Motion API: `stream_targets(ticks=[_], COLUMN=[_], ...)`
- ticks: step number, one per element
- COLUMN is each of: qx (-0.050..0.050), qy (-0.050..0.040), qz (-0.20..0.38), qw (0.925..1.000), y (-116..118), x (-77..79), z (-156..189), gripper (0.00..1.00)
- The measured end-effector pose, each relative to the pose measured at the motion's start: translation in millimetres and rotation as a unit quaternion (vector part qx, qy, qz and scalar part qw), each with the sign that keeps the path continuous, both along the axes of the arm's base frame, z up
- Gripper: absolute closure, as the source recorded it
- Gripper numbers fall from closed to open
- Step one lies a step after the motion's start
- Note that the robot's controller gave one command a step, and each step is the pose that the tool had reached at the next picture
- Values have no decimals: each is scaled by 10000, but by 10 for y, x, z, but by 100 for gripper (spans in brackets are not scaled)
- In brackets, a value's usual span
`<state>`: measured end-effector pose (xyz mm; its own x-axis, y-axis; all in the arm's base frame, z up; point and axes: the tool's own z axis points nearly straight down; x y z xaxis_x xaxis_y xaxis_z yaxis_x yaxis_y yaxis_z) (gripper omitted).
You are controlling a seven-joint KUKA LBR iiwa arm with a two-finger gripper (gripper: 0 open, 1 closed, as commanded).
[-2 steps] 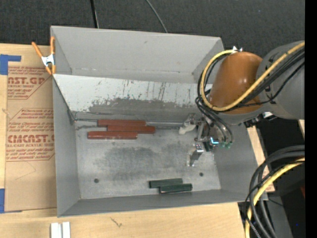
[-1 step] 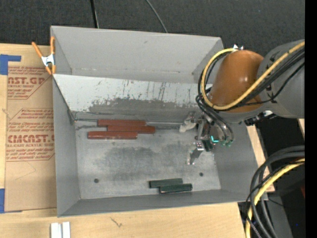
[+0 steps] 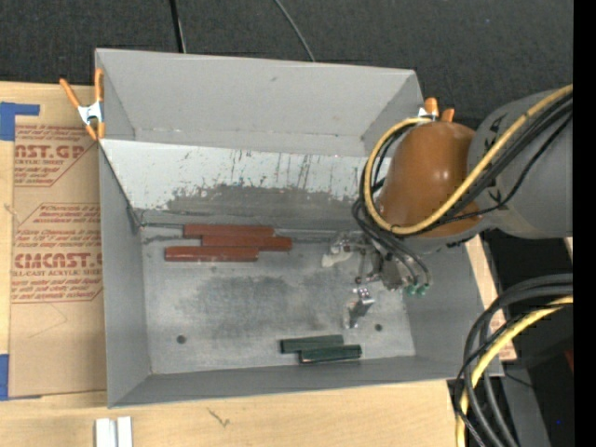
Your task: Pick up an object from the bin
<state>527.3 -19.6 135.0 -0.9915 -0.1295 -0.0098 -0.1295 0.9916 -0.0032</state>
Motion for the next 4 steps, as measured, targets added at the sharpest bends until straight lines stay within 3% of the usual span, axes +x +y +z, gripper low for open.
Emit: stream_targets(ticks=[1,2,3,4], qx=[13,10,2,52], qy=[45,54,48,-129], qz=[686,537,1723,-583], qw=[9976,9985,9850,9982], y=[18,40,288,156], x=[-255,-338,-361,-378], z=[-428,-309,-452,-569], gripper=[0,0,0,100])
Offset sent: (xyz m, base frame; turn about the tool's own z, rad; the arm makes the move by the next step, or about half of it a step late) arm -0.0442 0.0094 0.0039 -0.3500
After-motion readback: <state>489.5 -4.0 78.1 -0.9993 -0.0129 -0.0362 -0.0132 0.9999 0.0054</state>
